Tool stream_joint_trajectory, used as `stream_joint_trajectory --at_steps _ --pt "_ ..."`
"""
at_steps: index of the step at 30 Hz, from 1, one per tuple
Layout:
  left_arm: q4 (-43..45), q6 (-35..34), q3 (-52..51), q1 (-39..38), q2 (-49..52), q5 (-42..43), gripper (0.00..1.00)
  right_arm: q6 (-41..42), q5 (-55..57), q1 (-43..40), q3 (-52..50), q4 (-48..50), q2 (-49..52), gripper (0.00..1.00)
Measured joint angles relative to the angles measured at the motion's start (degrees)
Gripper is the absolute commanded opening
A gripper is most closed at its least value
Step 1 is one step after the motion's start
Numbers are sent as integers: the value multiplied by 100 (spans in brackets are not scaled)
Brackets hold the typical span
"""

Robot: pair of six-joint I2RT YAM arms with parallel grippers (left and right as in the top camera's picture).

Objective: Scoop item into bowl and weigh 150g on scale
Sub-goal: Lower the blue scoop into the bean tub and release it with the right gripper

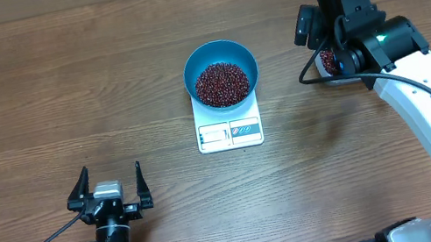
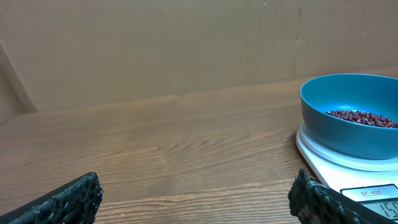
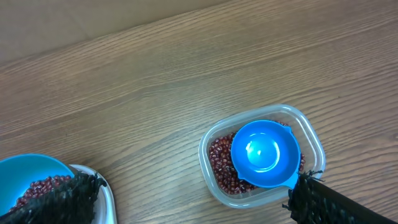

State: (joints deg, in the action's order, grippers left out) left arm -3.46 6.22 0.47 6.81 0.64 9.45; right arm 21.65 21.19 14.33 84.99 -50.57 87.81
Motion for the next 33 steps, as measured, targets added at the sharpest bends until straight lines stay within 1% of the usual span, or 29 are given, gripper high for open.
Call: stream_joint_trajectory --at_steps 15,19,21,23,25,26,27,29,31,33 --pt "2 0 0 0 0 0 99 0 0 2 0 -7 0 100" --pt "0 0 0 0 0 0 100 0 0 0 -2 -133 0 100" --pt "0 0 0 0 0 0 99 -2 2 2 -74 -26 -35 100" --pt "0 0 0 0 0 0 100 -2 -7 2 -404 424 -216 100" --pt "-2 0 0 0 0 0 99 0 -24 2 -990 1029 -570 100" --pt "-2 0 0 0 -2 0 100 0 -68 2 -1390 1598 -791 100" --pt "0 0 0 0 0 0 100 0 -76 2 -1674 1891 -988 100" --pt "0 0 0 0 -2 0 100 2 -142 2 -2479 2793 -1526 100" --pt "4 0 0 0 -2 0 100 13 -229 2 -3451 3952 -2197 100" --pt "-2 0 0 0 0 0 100 13 -256 2 -4232 4859 -2745 100"
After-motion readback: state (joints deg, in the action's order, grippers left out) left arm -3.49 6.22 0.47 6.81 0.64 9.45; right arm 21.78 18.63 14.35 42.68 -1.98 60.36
